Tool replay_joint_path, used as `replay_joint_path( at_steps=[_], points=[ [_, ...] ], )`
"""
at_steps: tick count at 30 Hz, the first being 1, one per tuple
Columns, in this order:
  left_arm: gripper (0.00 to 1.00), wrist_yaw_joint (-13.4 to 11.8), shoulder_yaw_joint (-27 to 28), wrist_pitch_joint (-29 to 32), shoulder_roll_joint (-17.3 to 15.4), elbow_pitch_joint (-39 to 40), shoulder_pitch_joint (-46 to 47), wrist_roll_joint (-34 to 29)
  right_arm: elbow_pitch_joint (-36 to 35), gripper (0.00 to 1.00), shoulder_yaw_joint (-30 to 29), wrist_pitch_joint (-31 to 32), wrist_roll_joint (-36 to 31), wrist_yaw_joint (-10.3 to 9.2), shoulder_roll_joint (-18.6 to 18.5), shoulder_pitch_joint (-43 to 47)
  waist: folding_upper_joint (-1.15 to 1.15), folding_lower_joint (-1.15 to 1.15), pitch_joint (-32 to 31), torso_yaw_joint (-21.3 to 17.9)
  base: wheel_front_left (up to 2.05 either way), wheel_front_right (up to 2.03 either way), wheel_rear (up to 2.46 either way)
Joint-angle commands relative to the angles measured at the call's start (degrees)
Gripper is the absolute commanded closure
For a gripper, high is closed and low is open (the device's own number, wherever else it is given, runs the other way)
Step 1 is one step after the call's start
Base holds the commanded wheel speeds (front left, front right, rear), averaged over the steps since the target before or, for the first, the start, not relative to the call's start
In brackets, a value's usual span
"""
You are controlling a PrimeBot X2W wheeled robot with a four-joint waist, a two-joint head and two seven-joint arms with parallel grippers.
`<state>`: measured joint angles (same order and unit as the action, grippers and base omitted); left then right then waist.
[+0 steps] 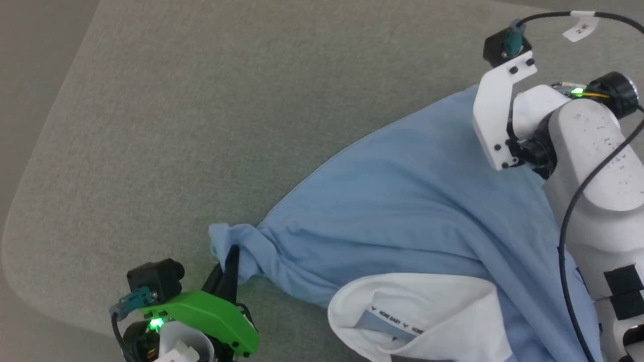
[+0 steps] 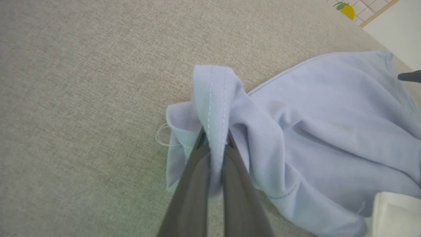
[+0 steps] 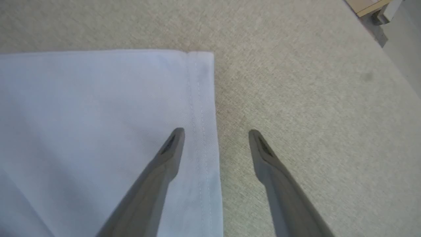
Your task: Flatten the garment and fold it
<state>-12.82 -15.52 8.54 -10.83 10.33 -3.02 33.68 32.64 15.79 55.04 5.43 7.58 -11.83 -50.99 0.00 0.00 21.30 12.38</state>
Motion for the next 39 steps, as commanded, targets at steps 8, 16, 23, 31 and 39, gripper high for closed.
replay_joint_path(
  at_steps=[8, 16, 23, 31, 39],
  points=[
    [1.0, -0.46, 0.11, -0.32, 0.26, 1.61, 1.3, -0.73, 3.03, 0.54, 5.16, 6.18, 5.64, -0.09, -0.05, 0.16, 0.0, 0.0, 4.56, 2.56, 0.0, 0.0, 0.0],
    [1.0, -1.14, 1.21, -0.23, -0.65, 1.2, 0.18, -0.4, -3.3, 1.0, 1.07, -0.28, 13.85, -0.09, -1.97, 0.45, 0.0, 0.0, 0.42, -1.71, 0.0, 0.0, 0.0],
    [1.0, -1.27, 1.92, 0.64, -2.22, 0.79, -1.24, -0.08, -18.36, 1.0, -7.23, -6.27, 22.45, -0.09, -8.19, 11.95, 0.0, 0.0, -7.23, -6.66, 0.0, 0.0, 0.0],
    [1.0, -1.1, 1.47, 1.87, -2.93, 1.0, -3.71, 0.81, -35.92, 1.0, -21.27, -1.7, 25.86, -0.09, -6.74, 36.93, 0.0, 0.0, -13.78, -11.51, 0.0, 0.0, 0.0],
    [1.0, 1.32, 1.97, 1.03, -2.16, 0.45, -4.02, 4.25, -48.0, 1.0, -30.08, 6.36, 29.3, -0.09, 2.43, 55.32, 0.0, 0.0, -17.25, -13.31, 0.0, 0.0, 0.0]
  ],
)
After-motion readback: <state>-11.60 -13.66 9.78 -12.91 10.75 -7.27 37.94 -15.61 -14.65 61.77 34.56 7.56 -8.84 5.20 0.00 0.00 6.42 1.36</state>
